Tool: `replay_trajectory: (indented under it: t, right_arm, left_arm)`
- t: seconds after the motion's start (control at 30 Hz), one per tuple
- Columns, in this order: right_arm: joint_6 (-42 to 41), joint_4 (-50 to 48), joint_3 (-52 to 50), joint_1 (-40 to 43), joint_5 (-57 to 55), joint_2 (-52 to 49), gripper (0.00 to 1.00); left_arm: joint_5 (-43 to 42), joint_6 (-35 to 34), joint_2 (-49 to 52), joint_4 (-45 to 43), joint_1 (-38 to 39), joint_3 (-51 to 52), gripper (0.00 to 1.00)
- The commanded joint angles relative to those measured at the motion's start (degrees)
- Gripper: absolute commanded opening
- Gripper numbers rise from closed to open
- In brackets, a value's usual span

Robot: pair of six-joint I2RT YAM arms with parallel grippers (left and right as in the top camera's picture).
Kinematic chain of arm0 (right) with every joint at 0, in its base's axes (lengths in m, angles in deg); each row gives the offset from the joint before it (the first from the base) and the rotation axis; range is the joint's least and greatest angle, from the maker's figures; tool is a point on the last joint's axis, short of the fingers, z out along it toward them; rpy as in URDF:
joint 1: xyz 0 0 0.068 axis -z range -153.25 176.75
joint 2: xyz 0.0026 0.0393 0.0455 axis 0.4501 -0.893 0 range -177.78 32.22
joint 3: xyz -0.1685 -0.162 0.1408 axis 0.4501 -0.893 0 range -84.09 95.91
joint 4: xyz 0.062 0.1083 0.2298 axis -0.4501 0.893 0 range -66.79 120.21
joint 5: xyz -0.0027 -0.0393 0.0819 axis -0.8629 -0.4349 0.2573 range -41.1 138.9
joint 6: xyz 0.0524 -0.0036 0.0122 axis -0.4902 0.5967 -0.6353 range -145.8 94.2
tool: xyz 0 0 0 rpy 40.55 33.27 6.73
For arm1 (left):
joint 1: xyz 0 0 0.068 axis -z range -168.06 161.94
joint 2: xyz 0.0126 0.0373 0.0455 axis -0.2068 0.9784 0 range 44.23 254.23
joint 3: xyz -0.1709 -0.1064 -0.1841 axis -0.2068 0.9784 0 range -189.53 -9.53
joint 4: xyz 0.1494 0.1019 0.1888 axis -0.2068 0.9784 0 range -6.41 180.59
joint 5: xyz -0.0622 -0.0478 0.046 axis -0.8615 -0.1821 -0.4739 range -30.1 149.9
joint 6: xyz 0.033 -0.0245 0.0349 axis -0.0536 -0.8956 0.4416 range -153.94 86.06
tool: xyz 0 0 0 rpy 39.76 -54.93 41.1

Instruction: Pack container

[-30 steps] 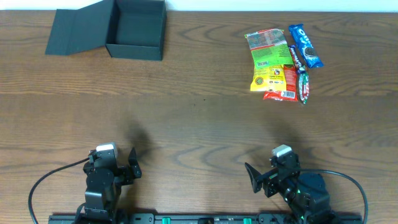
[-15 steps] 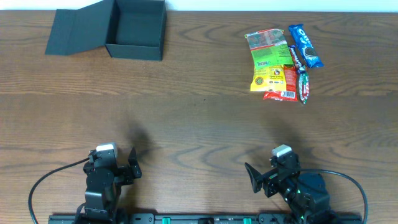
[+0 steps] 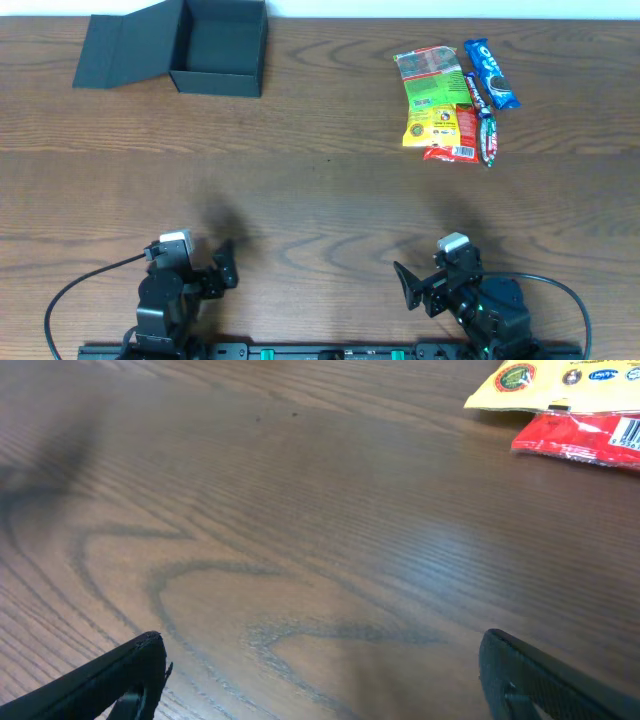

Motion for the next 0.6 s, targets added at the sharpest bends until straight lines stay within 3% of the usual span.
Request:
replay_trajectory:
  t: [0.0,0.13,0.2,0.3,0.43,0.57]
  right_arm:
    - [0.55,0.04,-0.24,-0.55,-0.98,0.5,0.99]
    - [0.55,0.04,-0.24,-0.55,-0.98,0.5,0.99]
    - [0.55,0.04,-0.24,-0.55,-0.98,0.5,0.99]
    - [0.55,0.04,-0.24,-0.55,-0.98,0.5,0.99]
    - [0.55,0.04,-0.24,-0.55,-0.98,0.5,0.99]
    - [0.55,0.04,-0.24,-0.55,-0.98,0.5,0.99]
  left_arm:
    - [-13.29,-16.26,-0.42,0.11,-0.13,0.09,0.95]
    - [-12.76,-23.91,-0.42,-2.54,-0.13,0.09,0.95]
    - [-14.14,-24.61,-0.42,-7.08,-0.13,0.09,0.95]
    - [-17.16,-19.85,-0.28,-17.66,-0.13,0.09,0.96]
    - [-14.51,-18.91,4.9,-28.44,-0.15,-0.31,0.96]
    - [-8.7,-7.5,23.89,-32.0,-0.15,-9.31,0.96]
